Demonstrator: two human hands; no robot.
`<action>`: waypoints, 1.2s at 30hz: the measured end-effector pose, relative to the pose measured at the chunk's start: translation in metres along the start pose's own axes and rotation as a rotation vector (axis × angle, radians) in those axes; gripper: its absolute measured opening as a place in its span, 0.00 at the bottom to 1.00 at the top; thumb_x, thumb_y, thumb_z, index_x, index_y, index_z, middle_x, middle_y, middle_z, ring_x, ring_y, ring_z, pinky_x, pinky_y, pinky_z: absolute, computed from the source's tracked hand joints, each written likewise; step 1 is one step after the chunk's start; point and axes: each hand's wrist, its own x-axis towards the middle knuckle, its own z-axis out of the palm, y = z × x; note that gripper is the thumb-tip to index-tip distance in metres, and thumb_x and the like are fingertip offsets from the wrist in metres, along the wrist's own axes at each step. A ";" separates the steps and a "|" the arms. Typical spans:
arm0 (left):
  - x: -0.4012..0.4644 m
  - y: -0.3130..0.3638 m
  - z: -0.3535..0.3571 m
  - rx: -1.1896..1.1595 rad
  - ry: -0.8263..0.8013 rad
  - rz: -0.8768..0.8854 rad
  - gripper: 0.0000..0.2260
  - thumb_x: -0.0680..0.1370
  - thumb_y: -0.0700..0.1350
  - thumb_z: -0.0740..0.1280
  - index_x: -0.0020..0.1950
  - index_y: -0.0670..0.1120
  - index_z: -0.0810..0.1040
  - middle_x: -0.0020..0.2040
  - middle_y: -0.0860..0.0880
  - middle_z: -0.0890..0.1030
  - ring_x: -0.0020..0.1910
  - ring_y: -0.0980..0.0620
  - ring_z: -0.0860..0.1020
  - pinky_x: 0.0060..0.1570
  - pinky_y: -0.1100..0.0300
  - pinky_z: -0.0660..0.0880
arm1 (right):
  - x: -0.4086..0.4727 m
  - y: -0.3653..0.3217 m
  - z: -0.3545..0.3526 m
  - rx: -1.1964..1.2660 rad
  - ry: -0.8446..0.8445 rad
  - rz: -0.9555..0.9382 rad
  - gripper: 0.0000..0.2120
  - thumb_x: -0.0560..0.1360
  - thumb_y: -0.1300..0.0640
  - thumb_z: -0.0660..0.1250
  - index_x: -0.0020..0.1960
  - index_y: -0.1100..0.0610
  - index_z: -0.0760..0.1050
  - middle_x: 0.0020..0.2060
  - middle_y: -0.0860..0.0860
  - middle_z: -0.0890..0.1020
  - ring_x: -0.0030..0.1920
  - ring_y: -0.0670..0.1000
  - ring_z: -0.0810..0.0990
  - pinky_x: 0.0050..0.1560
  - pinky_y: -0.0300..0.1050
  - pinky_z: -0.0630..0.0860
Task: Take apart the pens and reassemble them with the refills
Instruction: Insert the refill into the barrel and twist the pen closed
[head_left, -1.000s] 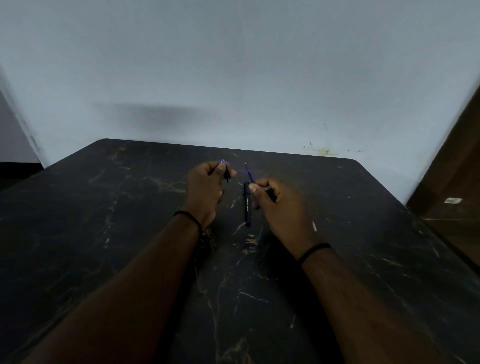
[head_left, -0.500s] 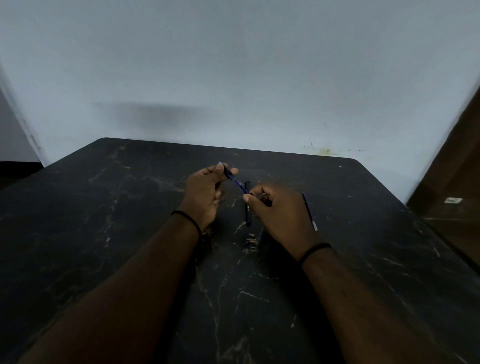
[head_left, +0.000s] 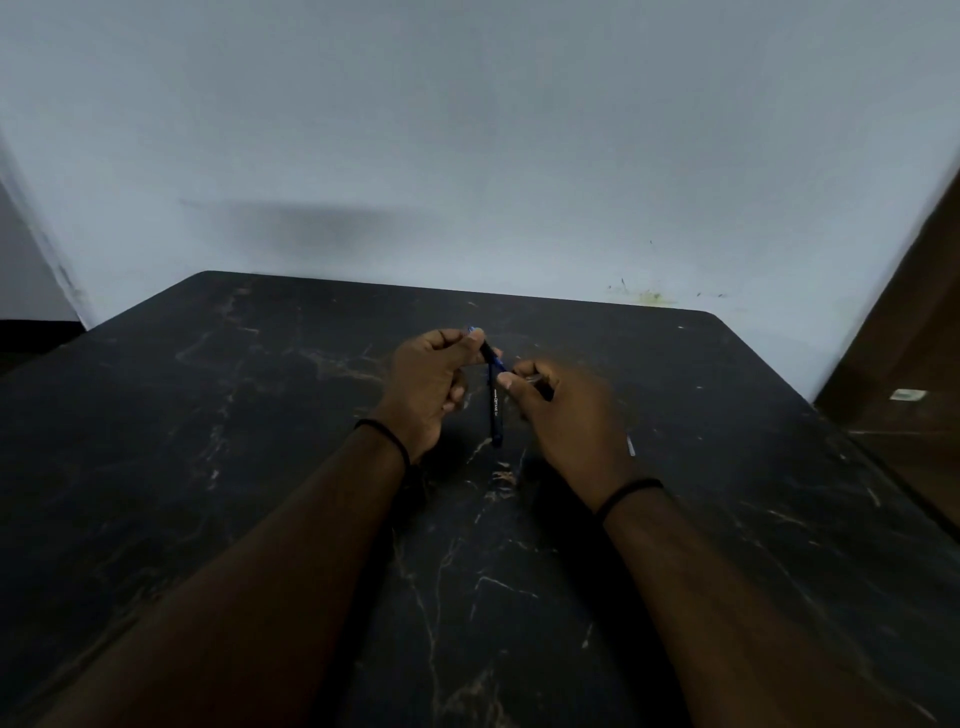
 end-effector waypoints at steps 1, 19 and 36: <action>0.000 -0.001 0.001 0.008 0.006 -0.003 0.08 0.80 0.45 0.67 0.49 0.39 0.79 0.48 0.40 0.85 0.19 0.57 0.64 0.19 0.65 0.61 | 0.000 0.001 0.000 0.006 0.007 0.001 0.06 0.77 0.43 0.67 0.45 0.43 0.78 0.35 0.44 0.81 0.39 0.46 0.80 0.44 0.51 0.80; -0.007 0.007 0.003 -0.018 0.054 -0.046 0.10 0.79 0.43 0.68 0.54 0.36 0.79 0.46 0.42 0.84 0.20 0.57 0.64 0.18 0.66 0.63 | 0.002 0.005 0.006 0.097 0.109 0.009 0.14 0.74 0.54 0.72 0.39 0.37 0.73 0.36 0.38 0.79 0.42 0.36 0.78 0.39 0.37 0.72; -0.009 0.009 0.004 -0.032 0.071 -0.060 0.09 0.77 0.40 0.70 0.55 0.37 0.80 0.47 0.39 0.83 0.21 0.57 0.65 0.18 0.67 0.63 | 0.000 0.009 0.005 0.002 0.107 0.001 0.05 0.77 0.45 0.66 0.46 0.43 0.79 0.37 0.41 0.82 0.40 0.40 0.79 0.43 0.46 0.79</action>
